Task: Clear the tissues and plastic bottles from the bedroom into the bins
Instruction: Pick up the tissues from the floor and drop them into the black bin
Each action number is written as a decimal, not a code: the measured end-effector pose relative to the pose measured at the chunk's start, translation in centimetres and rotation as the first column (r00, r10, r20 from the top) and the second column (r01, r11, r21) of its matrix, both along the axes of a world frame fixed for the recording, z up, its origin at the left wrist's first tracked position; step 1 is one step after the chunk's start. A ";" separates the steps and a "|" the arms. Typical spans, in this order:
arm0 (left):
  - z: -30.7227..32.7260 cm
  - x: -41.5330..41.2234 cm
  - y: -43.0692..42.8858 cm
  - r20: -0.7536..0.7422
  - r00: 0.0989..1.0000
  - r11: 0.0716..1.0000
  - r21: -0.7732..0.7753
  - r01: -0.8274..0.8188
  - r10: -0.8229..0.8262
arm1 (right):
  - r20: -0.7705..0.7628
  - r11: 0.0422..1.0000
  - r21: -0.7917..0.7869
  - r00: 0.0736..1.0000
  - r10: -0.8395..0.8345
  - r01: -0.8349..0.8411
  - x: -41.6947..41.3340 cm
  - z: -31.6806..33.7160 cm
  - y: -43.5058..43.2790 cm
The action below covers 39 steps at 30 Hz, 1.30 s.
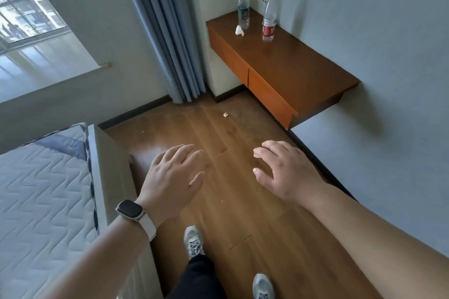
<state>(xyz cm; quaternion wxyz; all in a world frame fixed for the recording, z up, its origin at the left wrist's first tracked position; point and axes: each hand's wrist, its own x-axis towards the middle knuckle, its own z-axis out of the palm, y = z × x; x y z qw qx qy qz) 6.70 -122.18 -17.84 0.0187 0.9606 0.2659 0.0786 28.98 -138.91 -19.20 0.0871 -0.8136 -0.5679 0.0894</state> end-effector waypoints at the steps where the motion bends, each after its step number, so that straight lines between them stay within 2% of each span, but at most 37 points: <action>1: -0.3 0.3 1.0 0.014 1.000 1.000 0.005 0.011 -0.011 | 0.009 1.000 -0.008 1.000 -0.006 0.006 0.1 -0.1 0.8; 7: -1.6 0.0 12.1 0.035 0.999 0.998 -0.053 0.029 -0.027 | 0.035 0.996 -0.023 0.996 -0.086 0.087 0.1 0.1 10.3; 13: -2.2 -1.3 24.4 0.036 0.999 0.998 -0.058 0.041 -0.039 | 0.081 0.994 -0.052 0.993 -0.090 0.094 -0.7 0.1 21.8; 17: -2.7 -0.8 30.5 0.010 0.993 0.993 -0.031 0.114 -0.114 | 0.067 0.984 -0.060 0.985 -0.161 0.165 -1.2 -0.5 26.4; 21: -3.4 1.2 35.1 -0.017 0.991 0.988 -0.070 0.134 -0.135 | 0.059 0.970 -0.117 0.976 -0.209 0.215 -0.3 -1.4 29.1; 29: -6.8 10.0 41.6 -0.096 0.960 0.961 -0.117 0.250 -0.262 | 0.016 0.941 -0.166 0.955 -0.297 0.295 5.3 -5.3 33.9; 35: -8.3 17.4 46.9 -0.098 0.948 0.948 -0.134 0.288 -0.302 | -0.037 0.932 -0.191 0.946 -0.321 0.309 12.0 -8.6 40.0; 39: -8.2 22.8 50.9 -0.154 0.914 0.925 -0.129 0.358 -0.375 | -0.080 0.937 -0.152 0.940 -0.330 0.316 16.6 -8.8 44.0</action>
